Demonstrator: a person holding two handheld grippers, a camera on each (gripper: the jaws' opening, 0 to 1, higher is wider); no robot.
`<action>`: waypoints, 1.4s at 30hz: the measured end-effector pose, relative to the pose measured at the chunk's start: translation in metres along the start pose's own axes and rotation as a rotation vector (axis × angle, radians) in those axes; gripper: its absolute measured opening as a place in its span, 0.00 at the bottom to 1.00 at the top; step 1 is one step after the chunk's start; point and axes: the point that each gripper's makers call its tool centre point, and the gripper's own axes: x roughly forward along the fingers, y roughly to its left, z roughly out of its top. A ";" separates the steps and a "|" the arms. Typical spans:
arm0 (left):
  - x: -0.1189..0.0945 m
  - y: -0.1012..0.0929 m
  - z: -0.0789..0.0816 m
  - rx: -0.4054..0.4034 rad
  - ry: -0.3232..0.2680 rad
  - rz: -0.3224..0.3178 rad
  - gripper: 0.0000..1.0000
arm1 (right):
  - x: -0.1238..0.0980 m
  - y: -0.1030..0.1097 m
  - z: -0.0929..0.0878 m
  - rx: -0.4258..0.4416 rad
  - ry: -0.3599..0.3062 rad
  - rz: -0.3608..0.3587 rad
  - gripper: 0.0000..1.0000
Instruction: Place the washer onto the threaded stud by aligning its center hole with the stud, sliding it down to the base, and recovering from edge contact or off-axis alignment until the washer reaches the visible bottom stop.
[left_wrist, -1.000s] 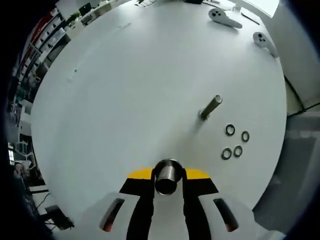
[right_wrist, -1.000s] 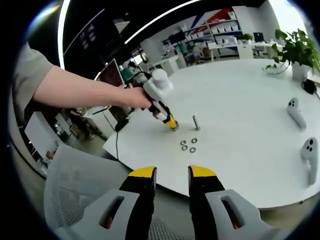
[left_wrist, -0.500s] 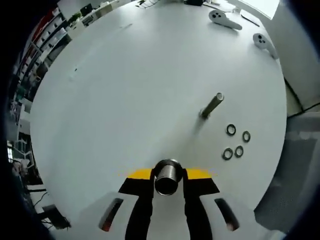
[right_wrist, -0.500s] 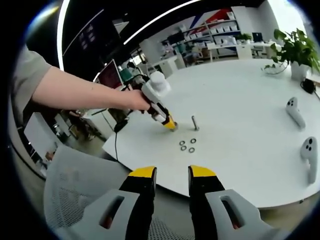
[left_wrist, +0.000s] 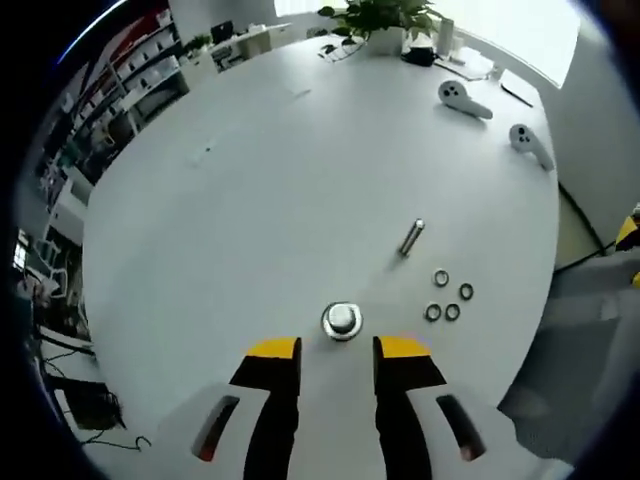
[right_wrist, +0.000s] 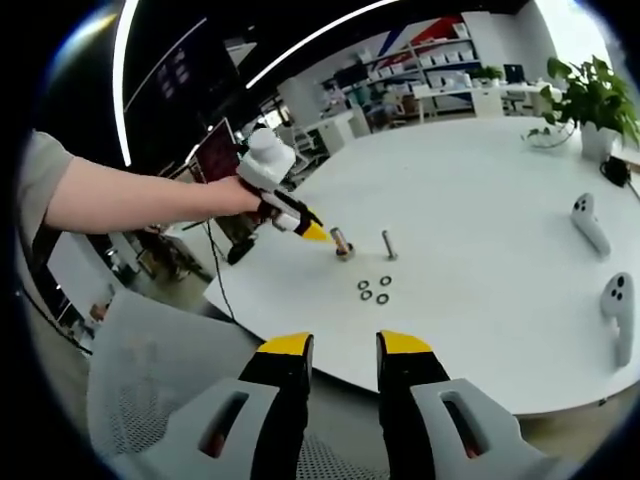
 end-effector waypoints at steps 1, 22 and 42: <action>-0.003 -0.001 -0.003 -0.017 -0.007 -0.008 0.28 | 0.000 0.000 0.000 0.000 0.001 -0.001 0.28; -0.103 0.003 -0.030 -0.190 -0.368 0.058 0.29 | 0.000 0.000 -0.003 -0.014 0.018 0.000 0.28; -0.163 -0.034 -0.083 -0.309 -0.502 0.057 0.34 | 0.002 0.005 -0.014 -0.042 0.079 0.025 0.28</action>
